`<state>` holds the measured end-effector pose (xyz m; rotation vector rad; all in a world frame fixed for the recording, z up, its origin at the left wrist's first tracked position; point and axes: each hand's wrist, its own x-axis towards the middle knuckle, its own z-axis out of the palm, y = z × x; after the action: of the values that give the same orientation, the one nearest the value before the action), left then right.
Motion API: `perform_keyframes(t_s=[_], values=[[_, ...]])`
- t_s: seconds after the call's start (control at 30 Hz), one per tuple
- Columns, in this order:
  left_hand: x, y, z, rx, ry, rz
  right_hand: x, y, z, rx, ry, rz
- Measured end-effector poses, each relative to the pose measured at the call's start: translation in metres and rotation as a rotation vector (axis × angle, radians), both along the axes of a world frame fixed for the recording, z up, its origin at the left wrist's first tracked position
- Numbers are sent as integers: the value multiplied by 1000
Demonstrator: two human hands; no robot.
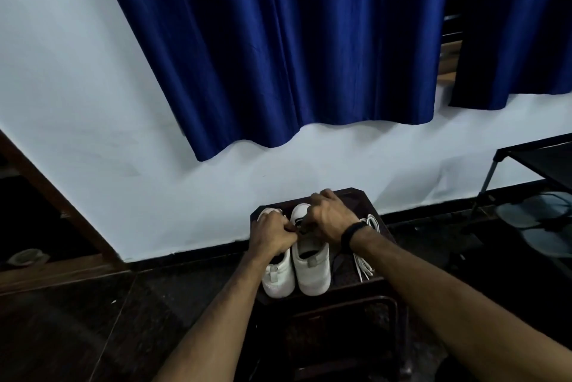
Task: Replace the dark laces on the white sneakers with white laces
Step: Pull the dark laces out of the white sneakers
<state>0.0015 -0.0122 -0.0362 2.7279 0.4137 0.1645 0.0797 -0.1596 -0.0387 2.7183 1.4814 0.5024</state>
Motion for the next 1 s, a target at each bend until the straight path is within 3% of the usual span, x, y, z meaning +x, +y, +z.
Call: perform_keyframes(t_s=[0.13,0.23,0.33,0.4,0.53,0.67,0.77,0.87,0.93,1.0], values=[[-1,4,-1,-7,-34,32,41,-22,16,371,125,-388],[-2,3,1,-29,-27,29,52,-35,30,629,442,-324],[2,-1,2,-10,-14,26,26,-22,32,391,442,-100],[1,-3,3,11,-7,34,11,-10,24,174,389,-63],[-3,1,-1,11,-32,50,-8,6,6,-153,96,-72],[-11,-1,-17,97,-176,47,-7,3,-2,62,116,-114],[-19,-5,-35,136,-293,29,4,-9,4,449,233,-416],[-23,-13,-50,215,-385,33,11,-20,8,665,378,-640],[-24,-19,-51,227,-412,90,11,-20,6,626,457,-701],[-24,-24,-52,244,-429,130,8,-17,1,415,413,-601]])
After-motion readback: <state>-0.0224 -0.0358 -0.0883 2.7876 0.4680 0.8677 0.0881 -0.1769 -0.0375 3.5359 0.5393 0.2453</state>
